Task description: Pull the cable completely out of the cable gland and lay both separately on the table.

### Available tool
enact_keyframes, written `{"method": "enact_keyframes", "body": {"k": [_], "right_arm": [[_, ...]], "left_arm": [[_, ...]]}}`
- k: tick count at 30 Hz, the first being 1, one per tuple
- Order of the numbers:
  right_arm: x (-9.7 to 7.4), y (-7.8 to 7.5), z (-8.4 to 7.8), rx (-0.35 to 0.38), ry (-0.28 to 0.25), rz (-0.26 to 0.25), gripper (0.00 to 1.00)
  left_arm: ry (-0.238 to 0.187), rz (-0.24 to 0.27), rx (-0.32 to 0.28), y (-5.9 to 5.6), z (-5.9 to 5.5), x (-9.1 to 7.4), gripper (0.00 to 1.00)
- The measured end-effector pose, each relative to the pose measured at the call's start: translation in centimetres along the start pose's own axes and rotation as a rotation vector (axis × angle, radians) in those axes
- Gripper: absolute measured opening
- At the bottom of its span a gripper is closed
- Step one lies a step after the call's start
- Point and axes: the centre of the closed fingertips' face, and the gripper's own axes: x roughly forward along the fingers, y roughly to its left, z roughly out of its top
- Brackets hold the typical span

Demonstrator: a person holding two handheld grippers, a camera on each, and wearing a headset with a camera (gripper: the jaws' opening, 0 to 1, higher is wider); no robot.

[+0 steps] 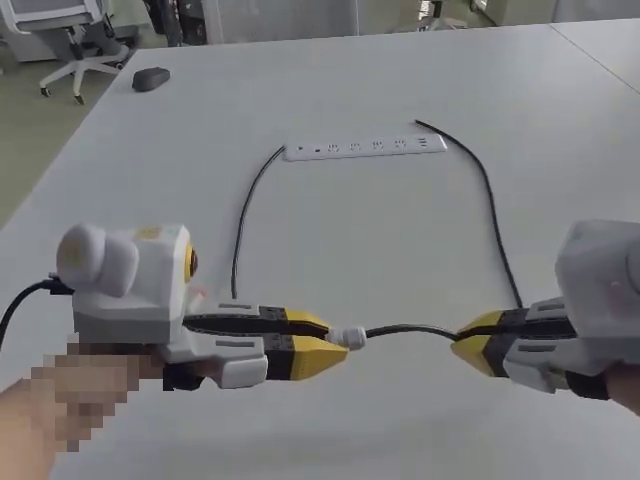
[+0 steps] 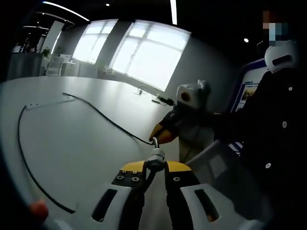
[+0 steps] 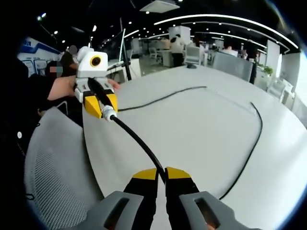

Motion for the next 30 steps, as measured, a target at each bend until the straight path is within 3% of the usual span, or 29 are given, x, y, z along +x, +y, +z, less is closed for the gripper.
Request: {"method": "enact_keyframes", "body": {"k": [6,12,15,17,20,22,24,25,26,30], "right_arm": [[-0.4,-1.3,-0.9,0.016,0.027,-0.039,0.0],[-0.2,-0.9,-0.8,-0.028,0.062,-0.041,0.01],[-0.4,0.7,0.7,-0.007,0.013,0.028,0.03],[-0.5,1.1,1.9,-0.053,-0.017,0.027,0.07],[-0.1,3.4,3.7,-0.088,-0.063,0.104,0.11],[0.3,4.7,4.4,-0.16,-0.071,0.136,0.11],[0.6,5.2,4.7,-0.18,-0.068,0.134,0.12],[0.8,5.9,4.8,-0.207,-0.072,0.165,0.13],[1.1,5.8,4.9,-0.189,-0.065,0.153,0.14],[1.9,6.5,4.7,-0.258,-0.032,0.178,0.1]], "left_arm": [[0.005,0.006,-0.004,0.1,-0.2,0.0,0.15],[0.006,0.016,0.006,0.3,-0.2,0.1,0.15],[0.007,0.015,0.012,0.3,-0.2,0.0,0.15],[0.008,0.022,0.022,0.4,-0.3,0.0,0.15],[0.009,0.019,0.029,0.3,-0.2,0.1,0.15],[0.014,0.016,0.034,0.3,-0.3,0.3,0.15],[0.016,0.013,0.036,0.3,-0.3,0.4,0.15],[0.016,0.012,0.037,0.2,-0.3,0.4,0.15],[0.014,0.012,0.041,0.2,-0.2,0.4,0.15],[0.015,0.006,0.045,0.1,-0.2,0.5,0.15]]}}
